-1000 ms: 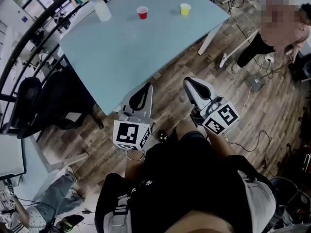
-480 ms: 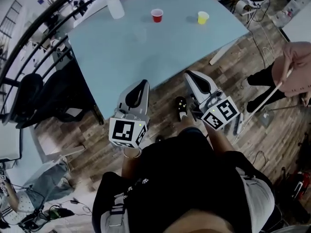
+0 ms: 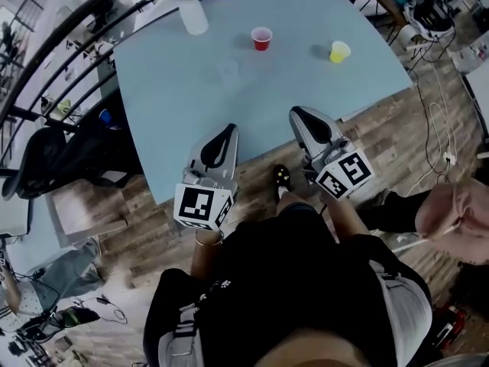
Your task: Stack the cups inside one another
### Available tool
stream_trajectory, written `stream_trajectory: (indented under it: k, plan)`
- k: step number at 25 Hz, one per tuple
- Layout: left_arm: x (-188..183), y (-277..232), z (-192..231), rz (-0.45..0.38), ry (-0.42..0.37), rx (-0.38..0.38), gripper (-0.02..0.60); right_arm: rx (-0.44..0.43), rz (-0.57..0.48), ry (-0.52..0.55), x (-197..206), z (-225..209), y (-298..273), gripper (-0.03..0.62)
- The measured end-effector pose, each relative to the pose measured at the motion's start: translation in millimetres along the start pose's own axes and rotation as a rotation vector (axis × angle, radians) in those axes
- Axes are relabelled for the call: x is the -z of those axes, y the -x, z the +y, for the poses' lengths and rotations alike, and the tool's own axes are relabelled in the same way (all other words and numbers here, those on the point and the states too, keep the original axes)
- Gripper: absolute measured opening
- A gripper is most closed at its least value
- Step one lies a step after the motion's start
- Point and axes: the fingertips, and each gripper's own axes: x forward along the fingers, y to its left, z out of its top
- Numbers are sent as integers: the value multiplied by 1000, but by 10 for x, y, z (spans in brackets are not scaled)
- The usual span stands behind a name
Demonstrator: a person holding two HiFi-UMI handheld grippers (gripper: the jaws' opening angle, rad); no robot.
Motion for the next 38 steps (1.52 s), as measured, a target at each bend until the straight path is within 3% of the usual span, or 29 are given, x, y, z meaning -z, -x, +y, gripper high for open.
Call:
stream_trajectory:
  k: [5,12,38]
  plan:
    - [-41,-352,161,10,-13,-62,-8,-20,19,36,-68,-466,-263,3]
    - [-81,-703,354,18,-8,-144,-8,-25,54,62,59,-1065,-689,52]
    - [-100,-1233,807,84,-6,-395,-8,-18,243,155,891,-2375,-2020,241]
